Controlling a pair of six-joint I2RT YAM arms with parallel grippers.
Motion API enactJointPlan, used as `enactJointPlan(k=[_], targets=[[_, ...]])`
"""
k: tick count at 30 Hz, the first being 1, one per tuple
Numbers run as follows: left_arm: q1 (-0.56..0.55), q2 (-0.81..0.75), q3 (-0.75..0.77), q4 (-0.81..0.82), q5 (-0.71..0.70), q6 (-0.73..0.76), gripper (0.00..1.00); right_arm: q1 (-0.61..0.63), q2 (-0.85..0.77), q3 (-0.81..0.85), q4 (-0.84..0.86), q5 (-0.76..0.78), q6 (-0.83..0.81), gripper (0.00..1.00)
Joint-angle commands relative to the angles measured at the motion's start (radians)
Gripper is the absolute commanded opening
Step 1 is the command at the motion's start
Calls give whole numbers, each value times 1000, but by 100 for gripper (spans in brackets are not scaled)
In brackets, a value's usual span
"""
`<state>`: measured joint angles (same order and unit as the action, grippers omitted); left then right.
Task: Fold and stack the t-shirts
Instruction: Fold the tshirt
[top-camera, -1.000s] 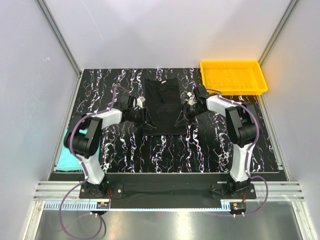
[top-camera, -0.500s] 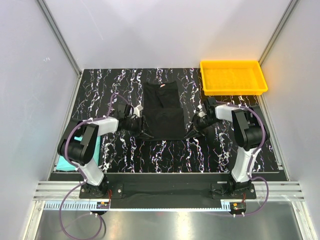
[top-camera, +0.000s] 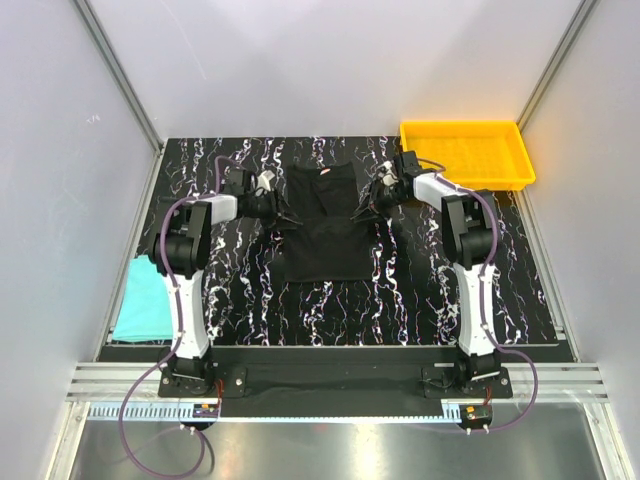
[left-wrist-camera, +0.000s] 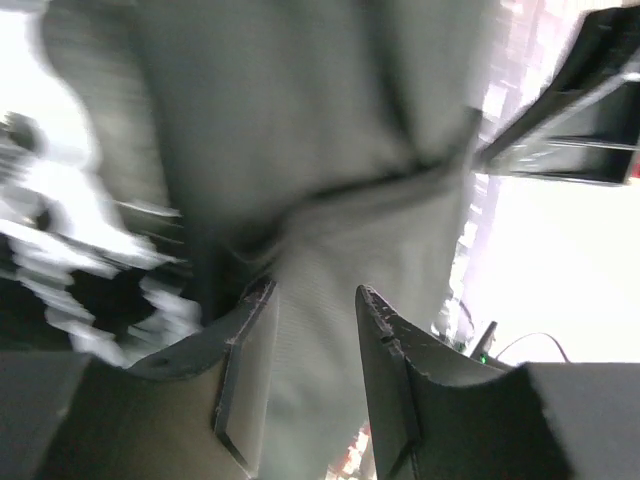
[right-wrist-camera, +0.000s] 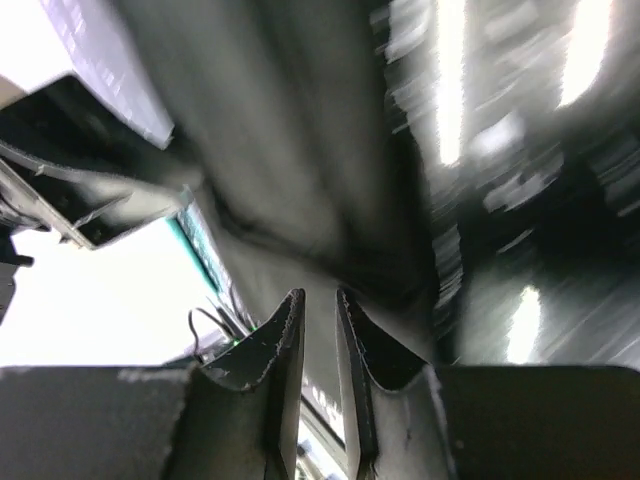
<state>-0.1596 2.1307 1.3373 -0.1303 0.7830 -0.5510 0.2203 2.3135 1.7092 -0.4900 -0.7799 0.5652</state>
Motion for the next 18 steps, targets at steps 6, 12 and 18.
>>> enactJointPlan(k=[6, 12, 18], targets=[[31, 14, 63, -118, -7, 82, 45, -82, 37, 61, -80, 68, 15, 28], [31, -286, 27, -195, -89, 53, 52, -84, -142, 103, -303, 256, -154, 58], [-3, -700, -336, -172, -296, -111, 59, -84, -530, -282, -262, 401, -50, 74]])
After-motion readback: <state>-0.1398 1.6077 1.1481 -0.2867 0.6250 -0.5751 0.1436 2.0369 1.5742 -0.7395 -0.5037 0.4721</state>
